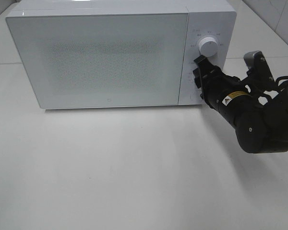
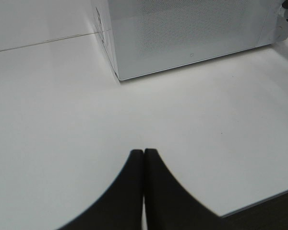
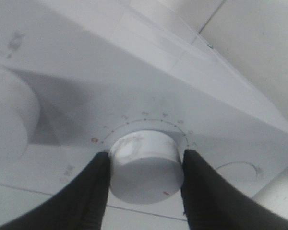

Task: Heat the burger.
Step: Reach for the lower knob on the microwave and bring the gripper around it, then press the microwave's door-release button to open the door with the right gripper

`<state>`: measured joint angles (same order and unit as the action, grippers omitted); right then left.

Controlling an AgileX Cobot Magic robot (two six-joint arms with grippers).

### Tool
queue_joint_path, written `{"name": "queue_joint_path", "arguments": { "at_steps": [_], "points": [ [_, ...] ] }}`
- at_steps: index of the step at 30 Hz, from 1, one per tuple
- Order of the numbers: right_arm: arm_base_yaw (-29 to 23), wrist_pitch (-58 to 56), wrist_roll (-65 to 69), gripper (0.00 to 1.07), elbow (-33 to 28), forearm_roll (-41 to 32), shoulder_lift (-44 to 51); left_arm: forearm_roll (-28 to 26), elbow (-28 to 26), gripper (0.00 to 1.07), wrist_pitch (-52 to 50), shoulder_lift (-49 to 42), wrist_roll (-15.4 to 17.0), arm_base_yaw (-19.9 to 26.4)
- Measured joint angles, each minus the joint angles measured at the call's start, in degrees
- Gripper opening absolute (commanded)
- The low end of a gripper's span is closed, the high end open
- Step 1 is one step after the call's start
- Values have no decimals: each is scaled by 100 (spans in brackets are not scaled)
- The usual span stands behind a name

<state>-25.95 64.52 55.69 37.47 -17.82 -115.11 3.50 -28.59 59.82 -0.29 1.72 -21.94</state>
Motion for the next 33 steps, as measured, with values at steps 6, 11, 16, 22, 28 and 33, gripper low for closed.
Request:
{"name": "queue_joint_path", "arguments": {
  "at_steps": [6, 11, 16, 22, 28, 33],
  "points": [
    [0, 189, 2080, 0, -17, 11, -46, 0, 0, 0, 0, 0, 0, 0],
    [0, 206, 2699, 1, -29, 11, -52, 0, 0, 0, 0, 0, 0, 0],
    [0, 206, 2750, 15, -29, 11, -52, 0, 0, 0, 0, 0, 0, 0],
    [0, 206, 2664, 57, -29, 11, -52, 0, 0, 0, 0, 0, 0, 0],
    [0, 453, 2023, 82, -155, 11, -52, 0, 0, 0, 0, 0, 0, 0],
    [0, 470, 1593, 76, -498, 258, -46, 0, 0, 0, 0, 0, 0, 0]
  ]
}}
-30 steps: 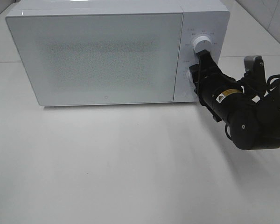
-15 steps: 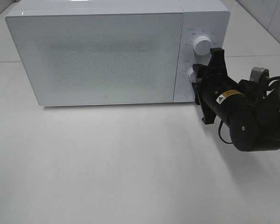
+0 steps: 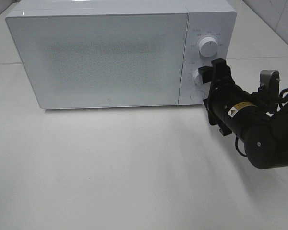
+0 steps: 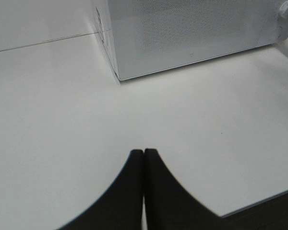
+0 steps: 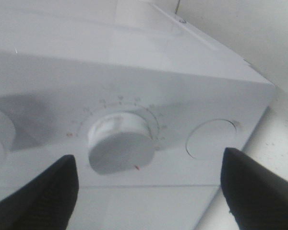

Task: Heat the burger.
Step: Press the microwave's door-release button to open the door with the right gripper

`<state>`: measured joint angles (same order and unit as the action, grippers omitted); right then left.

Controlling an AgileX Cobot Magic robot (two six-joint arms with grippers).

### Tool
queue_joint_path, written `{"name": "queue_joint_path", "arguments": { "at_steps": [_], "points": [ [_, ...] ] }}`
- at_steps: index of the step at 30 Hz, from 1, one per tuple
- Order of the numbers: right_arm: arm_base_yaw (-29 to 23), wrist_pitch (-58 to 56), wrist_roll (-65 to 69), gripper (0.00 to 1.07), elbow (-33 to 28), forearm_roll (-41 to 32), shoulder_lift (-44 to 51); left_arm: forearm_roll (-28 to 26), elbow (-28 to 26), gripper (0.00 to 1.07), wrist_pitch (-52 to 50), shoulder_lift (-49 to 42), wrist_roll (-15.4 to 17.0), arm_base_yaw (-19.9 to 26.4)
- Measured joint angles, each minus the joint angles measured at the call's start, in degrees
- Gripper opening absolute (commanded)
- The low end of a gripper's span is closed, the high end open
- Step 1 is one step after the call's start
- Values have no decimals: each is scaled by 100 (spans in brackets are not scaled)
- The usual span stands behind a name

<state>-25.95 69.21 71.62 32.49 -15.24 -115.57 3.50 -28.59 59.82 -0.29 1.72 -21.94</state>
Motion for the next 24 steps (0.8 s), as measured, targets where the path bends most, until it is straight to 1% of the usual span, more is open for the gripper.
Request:
{"name": "queue_joint_path", "arguments": {
  "at_steps": [1, 2, 4, 5, 6, 7, 8, 9, 10, 11, 13, 14, 15, 16, 17, 18, 19, 20, 21, 22, 23, 24],
  "points": [
    [0, 0, 0, 76, 0, 0, 0, 0, 0, 0, 0, 0, 0, 0],
    [0, 0, -367, 74, -149, 292, 0, 0, 0, 0, 0, 0, 0, 0],
    [0, 0, -556, 74, -189, 435, 0, 0, 0, 0, 0, 0, 0, 0],
    [0, -6, -1077, 74, -275, 854, 23, 0, 0, 0, 0, 0, 0, 0],
    [0, -6, -1077, 74, -275, 854, 23, 0, 0, 0, 0, 0, 0, 0],
    [0, -6, -1793, 74, -332, 1312, 115, 0, 0, 0, 0, 0, 0, 0],
    [0, -6, -2086, 74, -344, 1490, 160, 0, 0, 0, 0, 0, 0, 0],
    [0, -6, -2086, 74, -344, 1490, 160, 0, 0, 0, 0, 0, 0, 0],
    [0, -6, -2767, 74, -344, 1845, 327, 0, 0, 0, 0, 0, 0, 0],
    [0, -6, -2767, 74, -344, 1845, 327, 0, 0, 0, 0, 0, 0, 0],
    [0, -34, -3518, 74, -350, 2194, 625, 0, 0, 0, 0, 0, 0, 0],
    [0, -34, -3518, 74, -350, 2194, 625, 0, 0, 0, 0, 0, 0, 0],
    [0, -401, -3982, 74, -350, 2343, 900, 0, 0, 0, 0, 0, 0, 0],
    [0, -699, -4165, 74, -350, 2412, 1014, 0, 0, 0, 0, 0, 0, 0],
    [0, -699, -4165, 74, -350, 2412, 1014, 0, 0, 0, 0, 0, 0, 0],
    [0, -1301, -4589, 74, -355, 2550, 1306, 0, 0, 0, 0, 0, 0, 0],
    [0, -1301, -4589, 74, -355, 2550, 1306, 0, 0, 0, 0, 0, 0, 0],
    [0, -1982, -4876, 74, -355, 2779, 1616, 0, 0, 0, 0, 0, 0, 0],
    [0, -2286, -4945, 74, -332, 2876, 1742, 0, 0, 0, 0, 0, 0, 0],
    [0, -2286, -4945, 74, -332, 2876, 1742, 0, 0, 0, 0, 0, 0, 0],
    [0, -3134, -4968, 73, -229, 3123, 2011, 0, 0, 0, 0, 0, 0, 0],
    [0, -3134, -4968, 73, -229, 3123, 2011, 0, 0, 0, 0, 0, 0, 0]
  ]
}}
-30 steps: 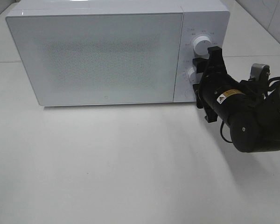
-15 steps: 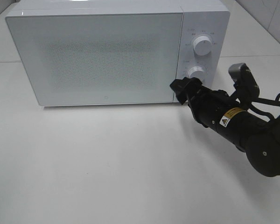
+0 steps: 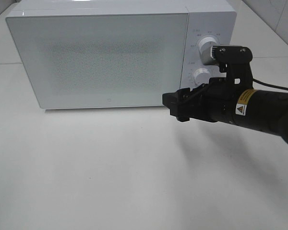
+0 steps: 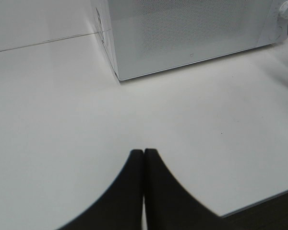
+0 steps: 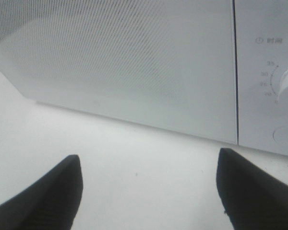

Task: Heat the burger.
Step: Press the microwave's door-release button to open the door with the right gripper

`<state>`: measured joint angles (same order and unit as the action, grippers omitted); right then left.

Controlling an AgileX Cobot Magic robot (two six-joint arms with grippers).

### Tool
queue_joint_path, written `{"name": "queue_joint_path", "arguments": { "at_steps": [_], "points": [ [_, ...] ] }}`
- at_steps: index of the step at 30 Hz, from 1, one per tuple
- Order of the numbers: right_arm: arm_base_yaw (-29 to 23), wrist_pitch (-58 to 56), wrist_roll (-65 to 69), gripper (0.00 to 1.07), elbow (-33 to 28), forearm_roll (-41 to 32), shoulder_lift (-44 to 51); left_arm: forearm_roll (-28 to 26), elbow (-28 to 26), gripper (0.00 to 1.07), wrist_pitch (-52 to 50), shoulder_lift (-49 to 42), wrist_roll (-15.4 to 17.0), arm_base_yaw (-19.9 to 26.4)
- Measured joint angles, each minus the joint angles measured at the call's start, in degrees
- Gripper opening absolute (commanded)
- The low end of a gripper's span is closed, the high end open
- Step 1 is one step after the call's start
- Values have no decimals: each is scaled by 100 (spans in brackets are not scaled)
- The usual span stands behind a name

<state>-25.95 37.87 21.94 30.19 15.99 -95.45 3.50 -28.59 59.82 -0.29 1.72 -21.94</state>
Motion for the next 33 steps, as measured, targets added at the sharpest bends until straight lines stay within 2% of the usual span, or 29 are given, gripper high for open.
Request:
{"name": "queue_joint_path", "arguments": {
  "at_steps": [1, 3, 5, 6, 7, 8, 9, 11, 14, 16, 20, 21, 22, 25, 30, 33],
  "points": [
    [0, -957, 11, 73, 195, 183, 269, 0, 0, 0, 0, 0, 0, 0],
    [0, -1358, 40, 72, 327, 235, 390, 0, 0, 0, 0, 0, 0, 0],
    [0, -2796, 120, 70, 768, 321, 647, 0, 0, 0, 0, 0, 0, 0],
    [0, -2796, 120, 70, 768, 321, 647, 0, 0, 0, 0, 0, 0, 0],
    [0, -3833, 143, 70, 1083, 327, 762, 0, 0, 0, 0, 0, 0, 0],
    [0, -4343, 149, 70, 1272, 327, 796, 0, 0, 0, 0, 0, 0, 0],
    [0, -4343, 149, 70, 1272, 327, 796, 0, 0, 0, 0, 0, 0, 0],
    [0, -5953, -11, 70, 1925, 292, 842, 0, 0, 0, 0, 0, 0, 0],
    [0, -6297, -109, 70, 2063, 246, 842, 0, 0, 0, 0, 0, 0, 0],
    [11, -7036, -418, 70, 2384, 132, 842, 0, 0, 0, 0, 0, 0, 0],
    [138, -7380, -550, 70, 2590, -46, 842, 0, 0, 0, 0, 0, 0, 0],
    [401, -7523, -590, 70, 2670, -229, 842, 0, 0, 0, 0, 0, 0, 0],
    [401, -7523, -590, 70, 2670, -229, 842, 0, 0, 0, 0, 0, 0, 0],
    [1186, -8033, -705, 70, 2733, -905, 842, 0, 0, 0, 0, 0, 0, 0],
    [1679, -8577, -751, 70, 2733, -1381, 859, 0, 0, 0, 0, 0, 0, 0],
    [1805, -8801, -751, 70, 2733, -1387, 985, 0, 0, 0, 0, 0, 0, 0]
  ]
}}
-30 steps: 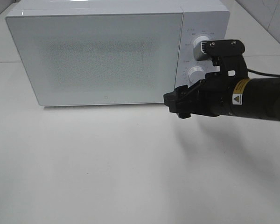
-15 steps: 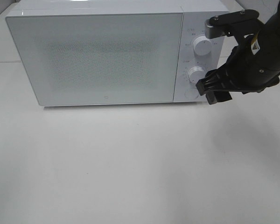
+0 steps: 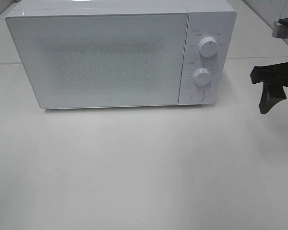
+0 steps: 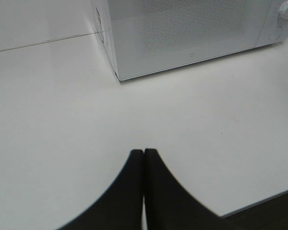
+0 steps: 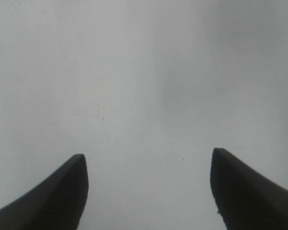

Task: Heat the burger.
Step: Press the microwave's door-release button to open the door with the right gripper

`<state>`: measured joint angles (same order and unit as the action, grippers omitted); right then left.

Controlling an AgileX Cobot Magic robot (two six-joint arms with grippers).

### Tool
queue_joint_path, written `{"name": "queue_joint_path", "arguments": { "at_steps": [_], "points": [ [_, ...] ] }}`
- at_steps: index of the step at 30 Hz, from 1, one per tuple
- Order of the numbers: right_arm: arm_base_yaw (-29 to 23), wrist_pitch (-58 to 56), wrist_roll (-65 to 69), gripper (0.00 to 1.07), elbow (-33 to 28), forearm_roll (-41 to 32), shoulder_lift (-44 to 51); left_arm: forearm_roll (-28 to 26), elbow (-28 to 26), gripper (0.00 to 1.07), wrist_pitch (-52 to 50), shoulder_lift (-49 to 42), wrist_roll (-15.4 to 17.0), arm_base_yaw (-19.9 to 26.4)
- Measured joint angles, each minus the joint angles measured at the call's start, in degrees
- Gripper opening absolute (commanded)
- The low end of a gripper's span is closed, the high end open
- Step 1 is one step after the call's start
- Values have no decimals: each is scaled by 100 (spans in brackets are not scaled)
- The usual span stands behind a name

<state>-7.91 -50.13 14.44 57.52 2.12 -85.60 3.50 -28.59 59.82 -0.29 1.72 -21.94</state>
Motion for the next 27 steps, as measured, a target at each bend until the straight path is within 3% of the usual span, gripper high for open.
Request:
{"name": "queue_joint_path", "arguments": {
  "at_steps": [14, 27],
  "points": [
    [23, -900, 17, 70, -103, 201, 2160, 0, 6, 0, 0, 0, 0, 0],
    [23, -1507, -34, 70, -1467, 206, 4990, 0, 11, 0, -6, 0, 0, 0]
  ]
}}
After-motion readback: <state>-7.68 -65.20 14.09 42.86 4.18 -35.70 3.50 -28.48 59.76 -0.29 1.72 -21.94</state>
